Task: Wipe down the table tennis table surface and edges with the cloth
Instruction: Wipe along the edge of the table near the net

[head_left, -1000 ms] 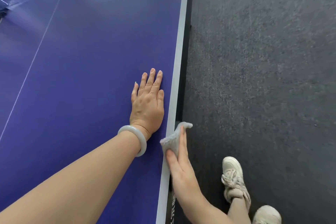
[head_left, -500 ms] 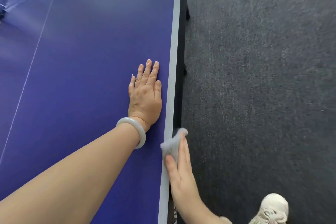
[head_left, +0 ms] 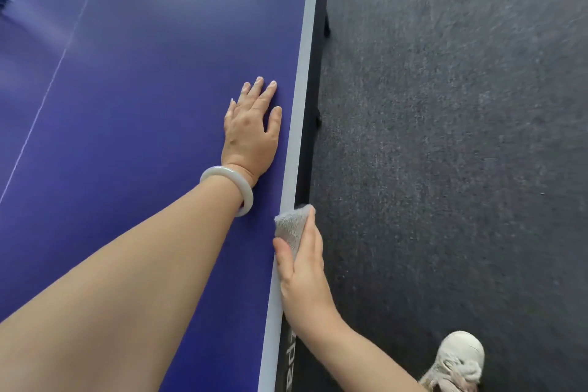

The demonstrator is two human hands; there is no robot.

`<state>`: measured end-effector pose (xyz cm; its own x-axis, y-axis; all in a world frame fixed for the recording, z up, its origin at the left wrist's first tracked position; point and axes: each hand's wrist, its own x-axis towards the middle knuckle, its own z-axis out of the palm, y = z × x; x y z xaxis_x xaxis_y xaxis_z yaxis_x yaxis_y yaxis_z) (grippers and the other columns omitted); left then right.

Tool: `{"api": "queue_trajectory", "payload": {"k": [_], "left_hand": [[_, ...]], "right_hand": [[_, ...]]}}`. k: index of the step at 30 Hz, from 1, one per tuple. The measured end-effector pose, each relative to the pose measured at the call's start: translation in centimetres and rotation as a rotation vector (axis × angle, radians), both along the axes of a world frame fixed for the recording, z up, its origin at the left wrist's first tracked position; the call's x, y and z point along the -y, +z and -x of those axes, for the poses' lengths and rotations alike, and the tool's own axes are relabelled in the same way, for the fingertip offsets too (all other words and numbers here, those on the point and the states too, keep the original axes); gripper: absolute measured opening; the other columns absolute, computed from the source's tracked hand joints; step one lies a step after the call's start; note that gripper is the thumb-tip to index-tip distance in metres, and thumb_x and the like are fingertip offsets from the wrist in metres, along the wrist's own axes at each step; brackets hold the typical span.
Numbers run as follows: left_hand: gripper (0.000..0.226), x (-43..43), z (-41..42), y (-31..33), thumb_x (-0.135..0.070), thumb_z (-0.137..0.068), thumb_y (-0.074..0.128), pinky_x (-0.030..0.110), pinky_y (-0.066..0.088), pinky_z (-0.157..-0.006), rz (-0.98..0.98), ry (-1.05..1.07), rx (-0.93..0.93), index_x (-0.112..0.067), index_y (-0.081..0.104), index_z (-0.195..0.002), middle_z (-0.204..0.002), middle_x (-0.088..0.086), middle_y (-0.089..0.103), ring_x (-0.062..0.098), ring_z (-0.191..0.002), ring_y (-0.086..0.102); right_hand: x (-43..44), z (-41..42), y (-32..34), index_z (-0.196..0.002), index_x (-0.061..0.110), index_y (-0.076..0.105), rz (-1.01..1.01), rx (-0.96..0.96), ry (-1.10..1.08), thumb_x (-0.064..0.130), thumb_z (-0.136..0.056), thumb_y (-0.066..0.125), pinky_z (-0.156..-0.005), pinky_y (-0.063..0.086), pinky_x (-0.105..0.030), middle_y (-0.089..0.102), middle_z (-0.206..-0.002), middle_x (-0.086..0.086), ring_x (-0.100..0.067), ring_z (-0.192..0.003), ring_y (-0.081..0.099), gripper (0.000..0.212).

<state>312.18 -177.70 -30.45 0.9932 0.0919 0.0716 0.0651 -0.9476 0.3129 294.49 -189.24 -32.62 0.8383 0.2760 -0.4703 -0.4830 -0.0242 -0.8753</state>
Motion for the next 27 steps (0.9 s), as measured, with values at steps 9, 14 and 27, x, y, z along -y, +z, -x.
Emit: {"api": "queue_trajectory", "payload": {"k": [9, 14, 27], "left_hand": [[0.047, 1.1, 5.8, 1.2, -0.023, -0.105, 0.041, 0.037, 0.014, -0.12, 0.019, -0.011, -0.092, -0.018, 0.036, -0.151, -0.161, 0.001, 0.027, 0.016, -0.149, 0.018], [0.052, -1.0, 16.7, 2.5, -0.019, -0.102, 0.048, 0.035, 0.017, -0.122, -0.102, -0.084, -0.146, -0.018, 0.035, -0.152, -0.161, 0.0, 0.026, 0.014, -0.149, 0.019], [0.059, -0.7, 24.7, 0.0, -0.038, -0.1, 0.012, 0.038, 0.004, -0.124, -0.141, -0.054, -0.146, -0.02, 0.011, -0.156, -0.164, -0.006, 0.004, 0.007, -0.151, -0.004]], "right_hand": [[0.8, -0.6, -0.3, -0.156, 0.018, -0.012, 0.047, 0.069, 0.088, 0.038, -0.105, 0.038, -0.121, 0.021, -0.041, 0.008, -0.158, -0.005, -0.023, -0.147, 0.018, 0.075], [0.6, -0.5, -0.1, -0.157, 0.017, -0.009, 0.046, 0.065, 0.076, 0.04, -0.104, 0.039, -0.12, 0.022, -0.039, 0.007, -0.159, -0.008, -0.026, -0.146, 0.021, 0.075], [-0.6, 6.4, 0.0, -0.155, 0.035, -0.006, -0.104, 0.069, -0.133, 0.032, -0.106, 0.039, -0.124, 0.007, -0.035, -0.007, -0.165, 0.013, -0.008, -0.151, 0.002, 0.068]]}}
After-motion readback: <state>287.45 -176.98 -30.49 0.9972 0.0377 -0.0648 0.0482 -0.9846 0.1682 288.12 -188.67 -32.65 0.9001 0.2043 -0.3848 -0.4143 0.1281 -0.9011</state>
